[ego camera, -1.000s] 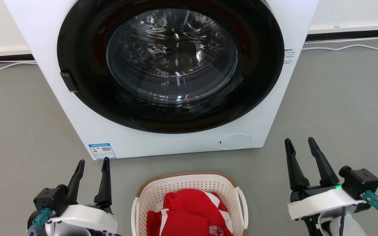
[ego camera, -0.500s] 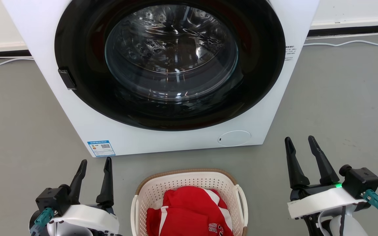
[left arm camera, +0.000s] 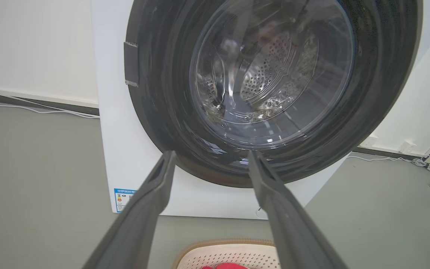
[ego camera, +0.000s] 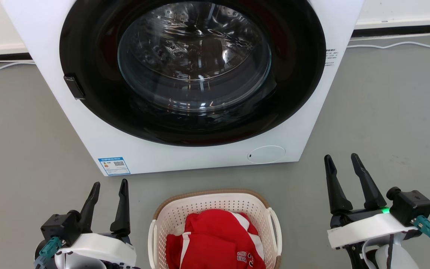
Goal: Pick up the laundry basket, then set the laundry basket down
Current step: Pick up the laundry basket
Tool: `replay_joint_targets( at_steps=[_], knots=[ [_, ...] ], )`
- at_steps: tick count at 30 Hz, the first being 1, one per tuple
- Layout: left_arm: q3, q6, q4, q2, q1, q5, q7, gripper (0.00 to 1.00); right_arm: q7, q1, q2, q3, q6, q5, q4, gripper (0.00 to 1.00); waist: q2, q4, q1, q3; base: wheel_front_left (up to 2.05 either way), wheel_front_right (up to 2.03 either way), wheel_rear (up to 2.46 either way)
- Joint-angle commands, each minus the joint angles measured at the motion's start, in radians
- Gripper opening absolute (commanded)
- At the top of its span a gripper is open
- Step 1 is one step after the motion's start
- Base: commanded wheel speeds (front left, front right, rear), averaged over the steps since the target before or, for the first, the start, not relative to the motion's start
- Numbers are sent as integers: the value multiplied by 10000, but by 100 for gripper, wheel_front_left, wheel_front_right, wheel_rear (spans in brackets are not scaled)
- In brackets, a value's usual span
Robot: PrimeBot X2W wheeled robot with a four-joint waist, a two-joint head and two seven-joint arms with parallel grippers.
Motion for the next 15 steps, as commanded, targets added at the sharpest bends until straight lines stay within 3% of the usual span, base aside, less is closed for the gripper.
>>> replay_joint_targets(
  at_steps=[1, 15],
  knots=[
    [257, 46, -241, 101, -295, -28, -61, 100, -136, -240, -7, 146, 71, -3, -240, 100, 0, -3, 0, 66, 0, 0, 0],
    [211, -13, 294, 101, -996, -53, -61, 100, -136, -703, 125, 353, 71, 91, 2, 100, 0, 14, 0, 1396, 0, 0, 0]
  ],
)
